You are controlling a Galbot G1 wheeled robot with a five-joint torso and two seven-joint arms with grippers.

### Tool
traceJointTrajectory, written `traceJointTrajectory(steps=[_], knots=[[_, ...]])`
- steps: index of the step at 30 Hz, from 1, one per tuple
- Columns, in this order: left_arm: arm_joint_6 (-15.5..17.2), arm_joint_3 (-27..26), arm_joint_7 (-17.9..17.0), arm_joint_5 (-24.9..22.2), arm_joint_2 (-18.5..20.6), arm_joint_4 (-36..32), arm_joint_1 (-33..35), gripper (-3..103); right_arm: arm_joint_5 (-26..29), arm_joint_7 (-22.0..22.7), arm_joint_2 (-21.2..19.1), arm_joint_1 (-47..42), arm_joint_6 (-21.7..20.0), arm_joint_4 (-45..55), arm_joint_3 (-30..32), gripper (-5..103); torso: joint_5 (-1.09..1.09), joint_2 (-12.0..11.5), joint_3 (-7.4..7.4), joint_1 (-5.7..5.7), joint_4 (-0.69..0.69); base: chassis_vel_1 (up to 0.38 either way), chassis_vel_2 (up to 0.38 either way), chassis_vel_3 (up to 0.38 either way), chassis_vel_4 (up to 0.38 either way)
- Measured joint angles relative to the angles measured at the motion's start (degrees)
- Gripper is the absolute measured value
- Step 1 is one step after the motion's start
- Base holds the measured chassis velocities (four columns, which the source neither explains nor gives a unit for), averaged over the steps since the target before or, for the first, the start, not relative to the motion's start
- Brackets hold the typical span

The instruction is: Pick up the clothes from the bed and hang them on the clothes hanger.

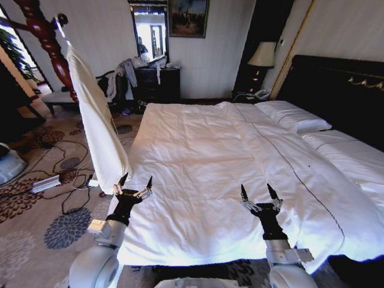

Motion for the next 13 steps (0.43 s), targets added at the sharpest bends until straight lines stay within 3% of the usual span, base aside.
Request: traceJointTrajectory(steps=[13], knots=[[-0.05, -0.01, 0.04, -0.58, 0.24, 0.16, -0.4, 100, 0.31, -0.15, -0.15, 0.16, -0.12, 0.01, 0.01, 100, -0.01, -0.01, 0.0, 0.01, 0.0, 0.0, 0.0, 0.0, 0.0]])
